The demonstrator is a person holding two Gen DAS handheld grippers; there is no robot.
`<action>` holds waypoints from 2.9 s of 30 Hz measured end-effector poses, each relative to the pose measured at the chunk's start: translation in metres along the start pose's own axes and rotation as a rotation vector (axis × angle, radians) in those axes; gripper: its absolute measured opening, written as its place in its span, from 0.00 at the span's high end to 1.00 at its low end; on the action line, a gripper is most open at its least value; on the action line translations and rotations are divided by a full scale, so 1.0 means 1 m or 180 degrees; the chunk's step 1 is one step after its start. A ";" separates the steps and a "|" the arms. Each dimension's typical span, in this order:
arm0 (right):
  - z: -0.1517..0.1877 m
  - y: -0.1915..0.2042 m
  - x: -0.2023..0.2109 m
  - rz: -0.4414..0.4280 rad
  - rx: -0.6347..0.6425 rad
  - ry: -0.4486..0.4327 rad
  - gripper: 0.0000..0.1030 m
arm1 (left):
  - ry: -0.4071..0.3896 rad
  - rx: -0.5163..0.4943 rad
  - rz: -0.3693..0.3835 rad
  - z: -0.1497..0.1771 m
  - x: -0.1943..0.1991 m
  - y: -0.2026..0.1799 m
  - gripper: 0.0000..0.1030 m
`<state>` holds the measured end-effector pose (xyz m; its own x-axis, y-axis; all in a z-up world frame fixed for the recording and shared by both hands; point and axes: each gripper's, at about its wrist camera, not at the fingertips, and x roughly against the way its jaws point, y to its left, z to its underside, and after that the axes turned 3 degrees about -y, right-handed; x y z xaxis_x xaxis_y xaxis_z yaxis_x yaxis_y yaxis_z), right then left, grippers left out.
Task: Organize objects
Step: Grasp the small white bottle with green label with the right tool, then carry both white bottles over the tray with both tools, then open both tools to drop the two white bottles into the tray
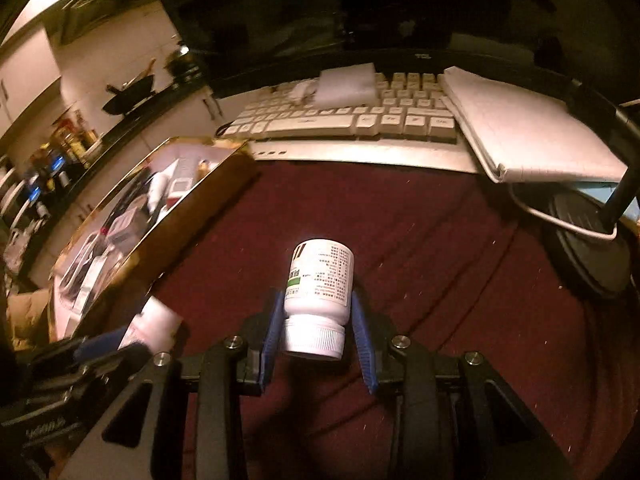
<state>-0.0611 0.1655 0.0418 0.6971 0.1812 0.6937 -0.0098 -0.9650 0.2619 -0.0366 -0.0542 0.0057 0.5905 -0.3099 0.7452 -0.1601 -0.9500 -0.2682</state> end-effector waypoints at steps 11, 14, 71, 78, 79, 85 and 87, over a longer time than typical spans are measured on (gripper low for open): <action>0.011 -0.003 0.001 -0.0292 -0.0061 0.0043 0.67 | -0.0023 0.0032 -0.0237 0.005 -0.001 -0.012 0.66; 0.013 -0.006 0.003 -0.0333 -0.0071 0.0044 0.67 | -0.0069 -0.0016 -0.0304 0.008 -0.001 -0.015 0.66; -0.055 0.130 -0.034 -0.0958 0.0364 0.0004 0.67 | -0.0586 0.1504 0.0283 -0.136 0.031 0.138 0.66; -0.057 0.150 -0.073 -0.0871 0.0518 0.0168 0.67 | -0.0303 0.1664 0.0260 -0.149 -0.016 0.150 0.66; -0.055 0.152 -0.077 -0.0855 0.0559 0.0180 0.67 | -0.0253 0.1649 0.0286 -0.149 -0.021 0.148 0.66; -0.049 0.152 -0.083 -0.0734 0.0659 0.0195 0.67 | -0.0149 0.1537 0.0075 -0.143 -0.029 0.138 0.66; -0.048 0.153 -0.082 -0.0743 0.0679 0.0183 0.67 | -0.0101 0.1531 0.0050 -0.142 -0.034 0.139 0.66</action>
<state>-0.1544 0.0122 0.0574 0.6210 0.4069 0.6699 0.3005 -0.9130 0.2760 -0.1913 -0.1819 0.0302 0.6159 -0.3157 0.7218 0.2104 -0.8170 -0.5369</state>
